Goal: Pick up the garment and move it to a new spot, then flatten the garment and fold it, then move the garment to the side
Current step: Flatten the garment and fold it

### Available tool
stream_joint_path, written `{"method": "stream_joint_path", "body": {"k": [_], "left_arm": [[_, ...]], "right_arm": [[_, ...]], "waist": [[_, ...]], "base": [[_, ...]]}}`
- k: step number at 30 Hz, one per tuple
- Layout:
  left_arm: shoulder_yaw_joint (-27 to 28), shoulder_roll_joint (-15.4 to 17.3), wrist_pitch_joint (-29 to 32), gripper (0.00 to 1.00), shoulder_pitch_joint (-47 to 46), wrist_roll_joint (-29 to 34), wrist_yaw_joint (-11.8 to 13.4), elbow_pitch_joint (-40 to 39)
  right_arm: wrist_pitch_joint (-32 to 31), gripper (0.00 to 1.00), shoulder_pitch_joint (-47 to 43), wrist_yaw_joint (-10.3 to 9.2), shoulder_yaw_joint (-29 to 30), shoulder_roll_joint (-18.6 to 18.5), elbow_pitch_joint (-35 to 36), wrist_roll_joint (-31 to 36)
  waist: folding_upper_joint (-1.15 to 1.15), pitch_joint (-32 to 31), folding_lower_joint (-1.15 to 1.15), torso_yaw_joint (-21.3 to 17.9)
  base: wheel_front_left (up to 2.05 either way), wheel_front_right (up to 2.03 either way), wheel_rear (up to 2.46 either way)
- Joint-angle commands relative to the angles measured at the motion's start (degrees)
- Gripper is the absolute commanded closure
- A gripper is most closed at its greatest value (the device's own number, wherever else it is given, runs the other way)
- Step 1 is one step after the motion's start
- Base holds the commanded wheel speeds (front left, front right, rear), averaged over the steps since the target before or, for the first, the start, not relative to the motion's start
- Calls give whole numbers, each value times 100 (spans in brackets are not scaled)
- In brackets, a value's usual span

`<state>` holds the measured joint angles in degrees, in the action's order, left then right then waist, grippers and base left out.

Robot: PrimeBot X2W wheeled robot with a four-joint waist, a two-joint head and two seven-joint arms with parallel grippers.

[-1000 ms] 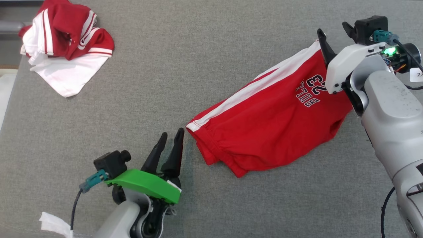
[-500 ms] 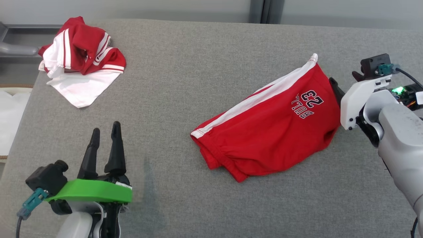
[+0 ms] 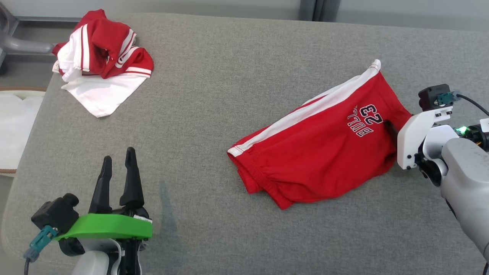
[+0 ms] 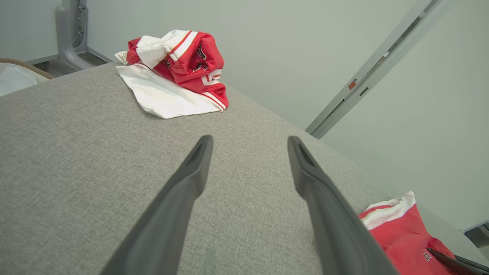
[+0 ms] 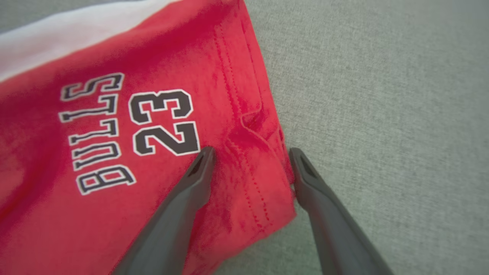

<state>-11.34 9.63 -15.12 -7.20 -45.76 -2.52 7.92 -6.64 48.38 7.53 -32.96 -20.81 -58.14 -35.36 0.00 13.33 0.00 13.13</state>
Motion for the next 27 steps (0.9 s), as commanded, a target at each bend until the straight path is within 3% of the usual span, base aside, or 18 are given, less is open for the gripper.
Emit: {"method": "stream_joint_path", "body": {"k": [1,2,3,5,7,17,27], "left_arm": [[40,-26,-4,0,87,58,-30,28],[55,-56,-4,0,90,86,-46,40],[63,-77,-4,0,92,104,-51,49],[81,-104,-4,0,81,165,-68,70],[89,-131,-4,0,50,204,-97,83],[49,-240,-4,0,-83,556,-160,171],[-146,-301,-4,0,-110,996,-170,366]], "right_arm": [[-110,0,-163,-8,-72,34,-3,-98],[-176,9,-191,-8,-101,59,13,-176],[-205,37,-203,-7,-130,71,36,-226],[-189,75,-212,-6,-179,100,83,-323],[-23,100,-168,-6,-201,99,96,-329],[976,100,77,-8,1,269,-306,-341],[1866,100,-562,-8,377,251,-355,-789]], "waist": [[0,-19,0,6],[0,-29,0,5],[0,-36,0,2],[0,-40,0,-8],[0,-37,0,-21],[0,-186,0,-280],[0,-459,0,-1124]], "base": [[0,0,0],[0,0,0],[0,0,0],[0,0,0],[0,0,0],[0,0,0],[0,0,0]]}}
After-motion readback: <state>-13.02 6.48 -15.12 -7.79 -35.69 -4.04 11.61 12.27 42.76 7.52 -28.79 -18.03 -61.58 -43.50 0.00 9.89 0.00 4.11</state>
